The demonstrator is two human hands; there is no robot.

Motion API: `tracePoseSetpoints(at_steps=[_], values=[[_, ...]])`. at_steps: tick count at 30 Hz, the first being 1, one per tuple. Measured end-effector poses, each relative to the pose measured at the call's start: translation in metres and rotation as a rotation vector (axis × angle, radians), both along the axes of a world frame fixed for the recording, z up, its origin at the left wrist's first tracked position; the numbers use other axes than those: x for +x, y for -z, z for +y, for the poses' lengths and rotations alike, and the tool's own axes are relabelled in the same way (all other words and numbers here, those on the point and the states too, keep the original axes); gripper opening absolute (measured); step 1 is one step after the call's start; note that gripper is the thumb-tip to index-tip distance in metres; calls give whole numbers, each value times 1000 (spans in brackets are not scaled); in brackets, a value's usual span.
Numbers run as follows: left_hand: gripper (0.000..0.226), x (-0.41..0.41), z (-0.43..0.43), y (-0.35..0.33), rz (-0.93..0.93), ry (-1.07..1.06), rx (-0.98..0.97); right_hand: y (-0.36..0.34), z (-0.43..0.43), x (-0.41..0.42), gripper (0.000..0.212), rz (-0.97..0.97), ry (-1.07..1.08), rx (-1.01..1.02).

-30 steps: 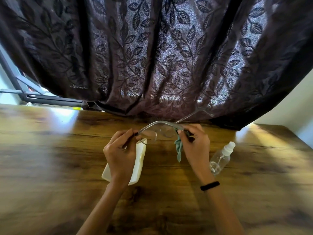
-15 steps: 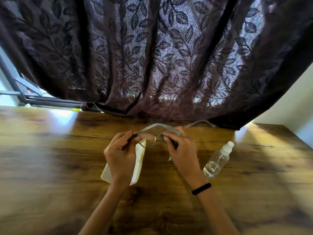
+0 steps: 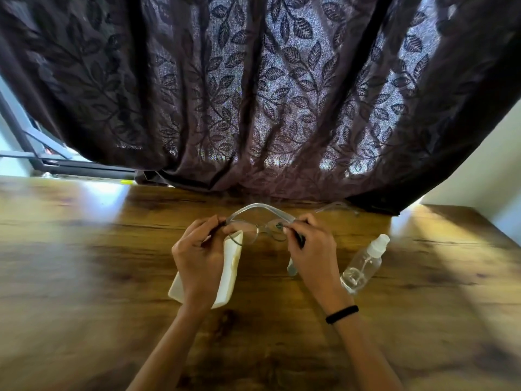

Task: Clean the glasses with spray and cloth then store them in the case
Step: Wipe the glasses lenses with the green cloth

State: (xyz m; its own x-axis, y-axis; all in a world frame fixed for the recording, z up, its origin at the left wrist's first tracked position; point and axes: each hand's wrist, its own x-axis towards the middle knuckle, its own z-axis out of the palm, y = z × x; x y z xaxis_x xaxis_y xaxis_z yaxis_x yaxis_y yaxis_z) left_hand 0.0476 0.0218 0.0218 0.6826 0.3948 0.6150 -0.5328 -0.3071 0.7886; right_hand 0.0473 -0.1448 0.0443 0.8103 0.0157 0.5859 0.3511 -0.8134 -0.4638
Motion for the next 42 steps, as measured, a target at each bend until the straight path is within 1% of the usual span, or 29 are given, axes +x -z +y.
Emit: tracePoseSetpoints(at_steps=[3,6,8,10,12,14,18,22,27,30,32,38,42], values=[[31,-3,-3,-1,-13,1,7,4,6,-3,16,26,-76,29],[31,-2,-3,-1,-11,1,38,5,9,-2,17,43,-91,44],[32,-1,-1,-1,-1,2,65,3,10,-2,16,38,-81,19],[32,-1,-1,-1,4,8,73,1,10,-2,15,20,-26,-41],[31,-1,-1,-2,3,1,69,0,9,-1,14,4,74,-121],[31,-1,0,-2,-1,-11,57,1,8,-1,14,29,136,-151],[31,-1,0,-3,12,-8,37,1,6,0,15,47,115,-106],[29,-2,-2,-3,21,-12,28,-1,8,0,19,43,-25,-1],[30,-2,0,-2,10,-49,21,1,8,-3,21,7,-157,6],[31,-1,2,-1,16,-53,12,5,2,-7,21,-17,-137,-68],[31,0,2,0,24,-53,12,8,-2,-9,22,2,-113,-82],[30,-2,-1,-1,26,-31,17,11,-10,-7,22,50,-38,-18],[30,-2,0,0,24,-45,5,11,-7,-6,20,36,-109,73]])
